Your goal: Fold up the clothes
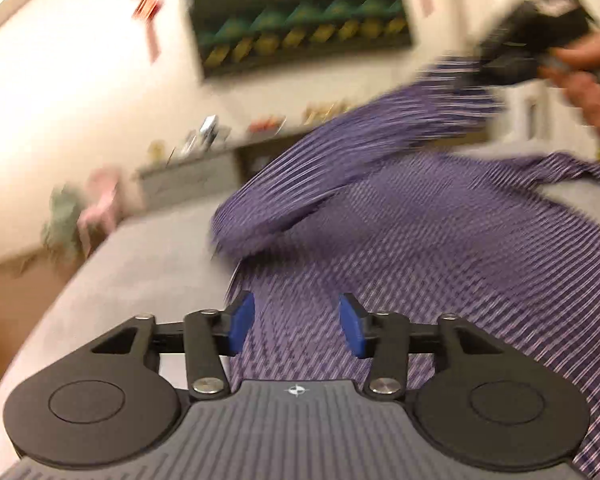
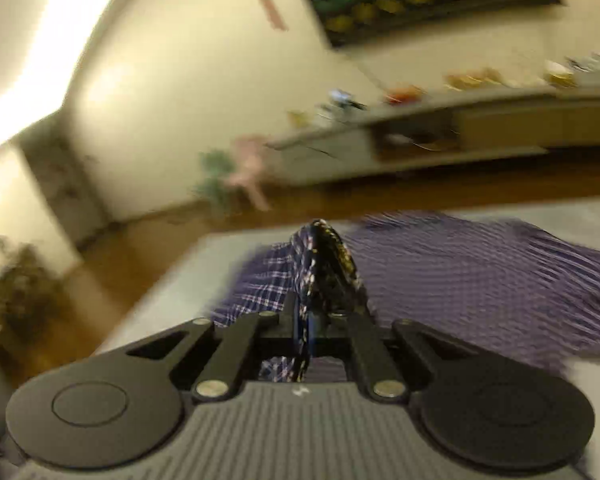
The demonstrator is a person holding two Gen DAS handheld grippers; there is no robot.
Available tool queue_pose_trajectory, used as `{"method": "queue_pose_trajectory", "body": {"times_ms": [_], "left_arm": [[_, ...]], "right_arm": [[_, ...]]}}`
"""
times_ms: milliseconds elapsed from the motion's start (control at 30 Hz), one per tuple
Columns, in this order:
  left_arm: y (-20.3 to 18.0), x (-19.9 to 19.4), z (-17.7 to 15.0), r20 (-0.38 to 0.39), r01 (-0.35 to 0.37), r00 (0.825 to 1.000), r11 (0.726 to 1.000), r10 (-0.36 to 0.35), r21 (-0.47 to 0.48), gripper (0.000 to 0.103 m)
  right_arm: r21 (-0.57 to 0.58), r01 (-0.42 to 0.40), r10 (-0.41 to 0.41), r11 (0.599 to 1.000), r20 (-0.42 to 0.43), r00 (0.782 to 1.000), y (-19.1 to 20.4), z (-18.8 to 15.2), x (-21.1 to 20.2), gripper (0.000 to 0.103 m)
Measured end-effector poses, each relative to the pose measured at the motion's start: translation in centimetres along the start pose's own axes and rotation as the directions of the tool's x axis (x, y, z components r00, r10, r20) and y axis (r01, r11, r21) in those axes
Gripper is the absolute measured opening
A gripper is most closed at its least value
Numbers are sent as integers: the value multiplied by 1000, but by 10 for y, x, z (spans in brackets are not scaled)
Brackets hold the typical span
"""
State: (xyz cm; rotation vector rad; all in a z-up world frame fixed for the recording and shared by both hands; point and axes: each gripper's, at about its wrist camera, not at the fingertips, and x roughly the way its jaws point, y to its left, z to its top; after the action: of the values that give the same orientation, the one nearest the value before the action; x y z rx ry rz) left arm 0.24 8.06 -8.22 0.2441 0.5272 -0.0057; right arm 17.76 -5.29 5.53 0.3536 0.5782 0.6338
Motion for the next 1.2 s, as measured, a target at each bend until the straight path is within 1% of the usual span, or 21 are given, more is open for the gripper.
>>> {"method": "queue_pose_trajectory", "body": {"times_ms": [67,133,267,300,333,367,400,467,533,600,667,700,733,833,900,967,1033,1067,1100,1133,1200], "left_arm": [[5,10,-6,-86,-45,995,999,45,4,52],[12,20,-12,-173,-85,981,996,83,-6,52],[36,19,-30,-294,-86,955,988,44,-132,53],[39,17,-34,-303,-90,952,983,37,-162,54],[41,16,-34,-308,-91,951,978,29,-188,54],[43,14,-34,-310,-92,951,974,24,-208,47],[41,14,-33,-305,-88,952,973,19,-215,30],[35,16,-27,-287,-73,958,976,11,-203,7],[26,8,-19,-237,-55,971,984,13,-172,2],[14,-7,-5,-160,-35,987,991,14,-131,1],[-7,-25,5,-92,-14,996,999,10,-47,1],[-19,-30,9,-76,7,997,1000,-7,-8,1],[-28,-31,9,-82,30,996,999,-29,13,1],[-45,-19,-4,-150,78,986,996,-73,31,1],[-43,-18,-13,-175,61,983,998,-55,31,4],[-33,-26,-20,-174,-23,984,999,31,49,6],[-18,-31,-26,-175,-104,978,992,114,65,21],[-8,-33,-28,-190,-136,971,989,145,60,41],[1,-31,-31,-213,-157,963,987,163,46,59],[8,-29,-35,-242,-160,957,987,162,25,63],[20,-27,-41,-301,-159,942,987,146,-20,64]], "right_arm": [[4,12,-12,1000,3,1000,-9,0,0,4],[8,24,-24,1000,5,1000,-19,-1,0,4],[16,48,-49,999,11,999,-38,-1,1,4],[18,55,-55,998,12,998,-42,-1,1,4],[19,61,-61,998,13,998,-47,-1,1,4],[21,67,-67,998,14,998,-52,-2,1,4],[23,73,-73,997,16,997,-56,-2,1,4],[27,80,-81,996,31,996,-65,1,-1,4],[57,76,-82,995,108,991,-76,12,-13,4],[105,70,-89,992,187,978,-92,20,-29,4],[174,90,-129,981,232,964,-116,22,-53,4],[208,104,-155,973,247,956,-128,23,-64,4],[238,122,-182,964,250,951,-140,21,-73,4],[299,188,-253,935,196,947,-170,4,-79,4],[326,223,-284,918,151,947,-183,-9,-72,4],[337,236,-291,911,123,949,-190,-16,-66,4],[331,246,-297,911,111,948,-190,-19,-62,5],[328,246,-296,912,111,949,-189,-19,-61,5],[325,245,-295,913,111,949,-189,-20,-60,4],[322,244,-292,915,112,950,-187,-20,-60,5],[313,237,-284,920,114,952,-182,-20,-61,5]]}}
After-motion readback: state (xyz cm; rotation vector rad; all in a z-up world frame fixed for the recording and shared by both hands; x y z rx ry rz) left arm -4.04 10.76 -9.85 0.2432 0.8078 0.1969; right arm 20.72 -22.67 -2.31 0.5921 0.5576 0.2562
